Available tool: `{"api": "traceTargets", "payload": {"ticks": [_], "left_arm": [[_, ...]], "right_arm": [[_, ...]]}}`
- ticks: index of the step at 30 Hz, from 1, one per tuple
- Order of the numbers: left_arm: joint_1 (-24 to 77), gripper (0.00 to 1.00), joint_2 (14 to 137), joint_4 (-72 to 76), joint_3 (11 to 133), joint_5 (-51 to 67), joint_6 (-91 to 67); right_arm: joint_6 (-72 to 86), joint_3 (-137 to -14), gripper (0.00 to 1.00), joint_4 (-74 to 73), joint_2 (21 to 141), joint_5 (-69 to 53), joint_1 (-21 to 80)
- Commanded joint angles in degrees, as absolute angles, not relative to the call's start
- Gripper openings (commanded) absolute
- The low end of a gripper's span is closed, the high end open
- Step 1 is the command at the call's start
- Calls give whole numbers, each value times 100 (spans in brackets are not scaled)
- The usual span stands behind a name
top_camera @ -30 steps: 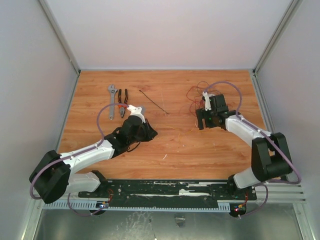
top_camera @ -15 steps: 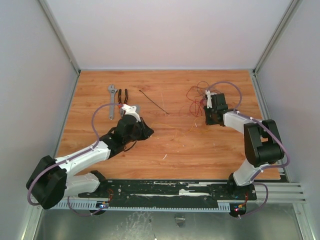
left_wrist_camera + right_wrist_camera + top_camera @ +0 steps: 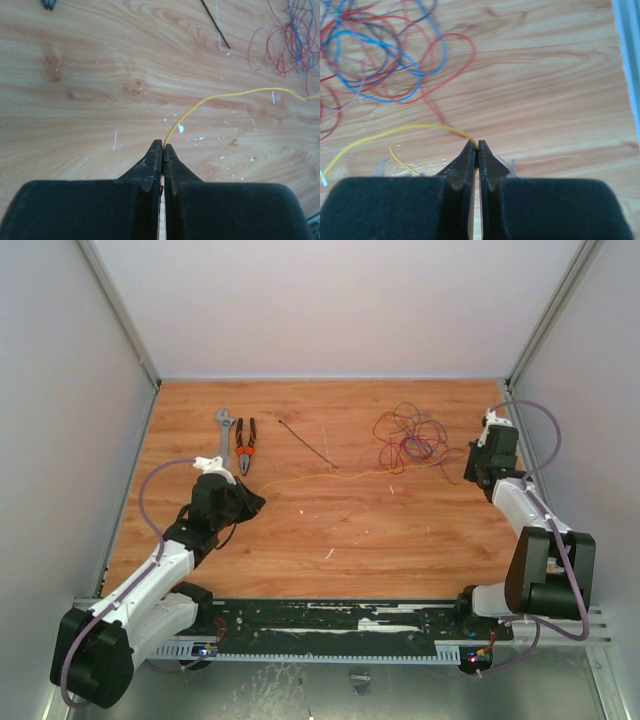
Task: Zip-tie the wires
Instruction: Straighten the cable at the center of the board.
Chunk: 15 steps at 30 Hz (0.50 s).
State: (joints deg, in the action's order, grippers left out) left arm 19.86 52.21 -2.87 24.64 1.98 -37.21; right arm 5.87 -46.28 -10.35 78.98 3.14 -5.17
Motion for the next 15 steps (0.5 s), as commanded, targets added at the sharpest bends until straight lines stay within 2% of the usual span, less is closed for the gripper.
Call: {"api": "traceTargets", "payload": {"ticks": [1, 6, 15], "left_arm": [[1825, 0, 4968, -540, 2220, 324, -3739], [1715, 0, 5049, -464, 2078, 346, -3863], [1707, 0, 5316, 68, 1895, 364, -3938]], "right_arm": [[792, -4472, 0, -990, 7900, 580, -981], [804, -4498, 0, -1024, 8165, 731, -1427], [756, -4441, 0, -1117, 8507, 502, -1458]]}}
